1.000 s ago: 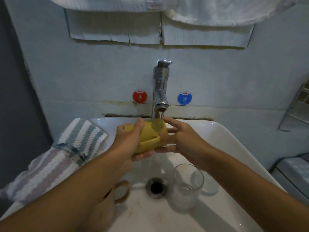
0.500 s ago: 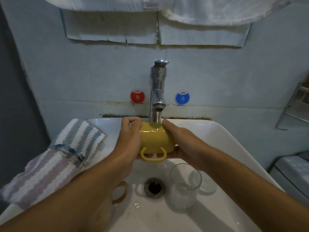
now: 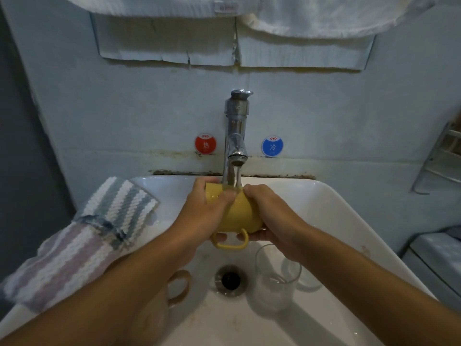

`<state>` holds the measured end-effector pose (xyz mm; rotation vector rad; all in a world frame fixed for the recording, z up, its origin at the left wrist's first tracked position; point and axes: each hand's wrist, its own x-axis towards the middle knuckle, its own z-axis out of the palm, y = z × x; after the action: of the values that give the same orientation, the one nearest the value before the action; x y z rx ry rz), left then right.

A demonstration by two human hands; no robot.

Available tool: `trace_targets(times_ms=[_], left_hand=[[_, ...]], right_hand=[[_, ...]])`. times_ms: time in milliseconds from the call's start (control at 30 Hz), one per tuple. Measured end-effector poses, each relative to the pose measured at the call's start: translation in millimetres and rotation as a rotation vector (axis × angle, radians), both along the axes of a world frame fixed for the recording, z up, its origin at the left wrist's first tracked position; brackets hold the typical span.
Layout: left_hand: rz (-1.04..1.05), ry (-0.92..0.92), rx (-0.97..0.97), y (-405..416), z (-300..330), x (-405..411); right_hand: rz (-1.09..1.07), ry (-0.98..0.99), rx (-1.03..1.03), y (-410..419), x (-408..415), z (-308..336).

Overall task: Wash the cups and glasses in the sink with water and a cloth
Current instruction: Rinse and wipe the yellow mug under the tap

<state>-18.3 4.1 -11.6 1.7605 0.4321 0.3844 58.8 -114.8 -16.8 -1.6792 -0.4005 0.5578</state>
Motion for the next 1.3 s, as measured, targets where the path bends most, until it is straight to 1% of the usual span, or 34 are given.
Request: trace_targets(times_ms=[167,333,467,567,700,767,867,967,1133,1200,1300], left_hand=[[0.016,0.011,0.021,-2.9,-0.5,1.2],[0.116,-0.021,-0.102,2.5,0.5,2.2],[0.129,-0.052,-0.108,3.6,0.6,1.4],[0.124,-0.032,-0.108,3.5,0.5,1.8],[0.115,0.061,-0.106,4.5,-1.1,5.2],[0.094,0.077,-0.117,6.1,-2.4,4.9],[0.049,0.074,-0.158,8.0,-4.2,3.8],[0.05,0.088,-0.218,6.1,-3.2,4.1],[0.07,0.056,-0.275,6.2,-1.8,2.4],[0.062,0.042,-0.269,7.2,-2.7,1.4],[0.026,0.048,-0.201,3.8,-5.2,0.7]], right_hand=[[-0.04,-0.024,0.013,0.2,1.5,1.0],[0.014,-0.004,0.076,0.1,-0.6,1.9],[0.065,0.011,0.084,0.6,-1.1,0.6],[0.056,0.001,0.083,1.7,-0.5,-1.0],[0.03,0.0,0.091,3.0,-0.9,-2.3],[0.012,0.011,0.096,4.3,-0.7,-4.0],[-0.044,0.069,0.099,4.8,1.3,-4.1],[-0.08,0.084,0.082,4.4,4.2,-1.6],[-0.052,0.078,0.076,1.3,6.1,-2.3],[-0.039,0.091,0.087,0.0,6.7,-2.9],[-0.026,0.121,0.099,-1.1,7.8,-3.0]])
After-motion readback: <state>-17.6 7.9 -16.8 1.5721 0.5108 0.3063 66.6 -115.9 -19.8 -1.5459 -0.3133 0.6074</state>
